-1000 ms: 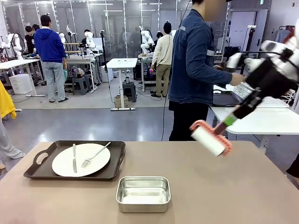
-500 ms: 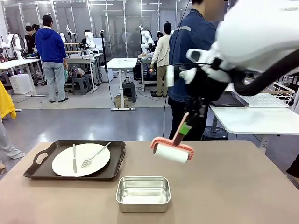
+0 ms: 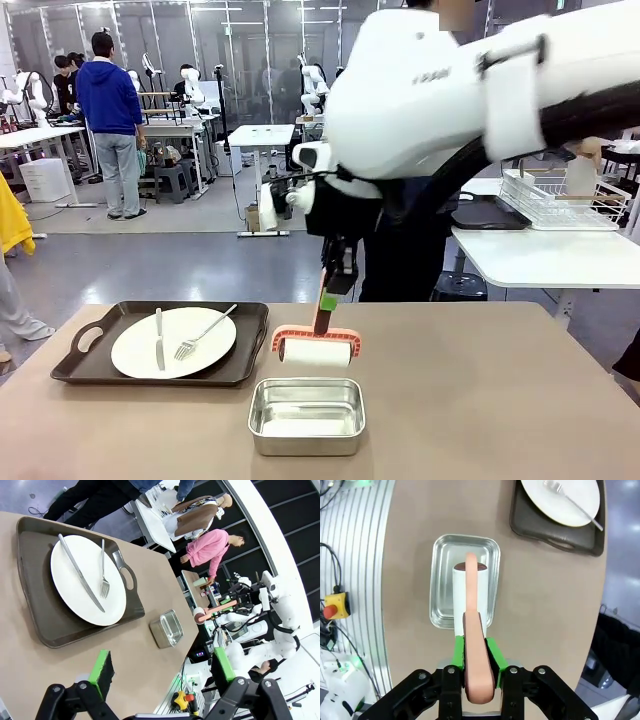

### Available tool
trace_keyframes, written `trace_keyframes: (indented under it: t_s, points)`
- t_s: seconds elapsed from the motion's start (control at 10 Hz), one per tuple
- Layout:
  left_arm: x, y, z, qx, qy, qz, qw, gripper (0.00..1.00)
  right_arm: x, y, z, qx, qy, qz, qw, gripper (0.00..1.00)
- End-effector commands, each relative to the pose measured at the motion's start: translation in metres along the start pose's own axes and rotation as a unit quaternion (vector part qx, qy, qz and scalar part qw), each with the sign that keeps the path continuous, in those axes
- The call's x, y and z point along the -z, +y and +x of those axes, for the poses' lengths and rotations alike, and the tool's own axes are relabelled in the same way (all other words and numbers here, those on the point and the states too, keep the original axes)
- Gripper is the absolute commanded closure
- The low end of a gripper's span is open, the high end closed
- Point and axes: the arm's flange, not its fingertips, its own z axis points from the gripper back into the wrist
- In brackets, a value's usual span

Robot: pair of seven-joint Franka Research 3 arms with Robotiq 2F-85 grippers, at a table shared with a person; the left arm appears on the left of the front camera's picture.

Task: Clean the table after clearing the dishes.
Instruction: Place the Lint Roller back on top of the Airtight Container.

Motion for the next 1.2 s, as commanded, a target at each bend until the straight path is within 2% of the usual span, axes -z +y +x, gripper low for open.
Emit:
trace_keyframes:
  t_s: [0.0,0.1,0.8,0.9,1.1]
  points:
    - [-0.002,-0.002,-0.002,0.006,0.004,-0.001,1.0,0.0,0.006,0.001,0.01,0.065,0.035,-0.031,0.997,0.78]
    - [-0.002,-0.002,-0.002,0.006,0.004,-0.001,1.0,0.0,0.0,0.0,0.0,0.0,0.0,0.0,1.0,0.78]
    - [-0.002,-0.002,-0.002,0.006,0.004,-0.001,1.0,0.0,0.0,0.0,0.0,0.0,0.0,0.0,1.0,0.78]
    - [-0.002,-0.002,-0.002,0.006,0.004,-0.001,1.0,0.0,0.005,-0.002,0.003,0.008,0.008,-0.006,1.0,0.78]
    - [-0.002,-0.002,-0.002,0.006,0.004,-0.001,1.0,0.0,0.029,-0.018,0.022,-0.02,0.04,0.027,0.999,0.78]
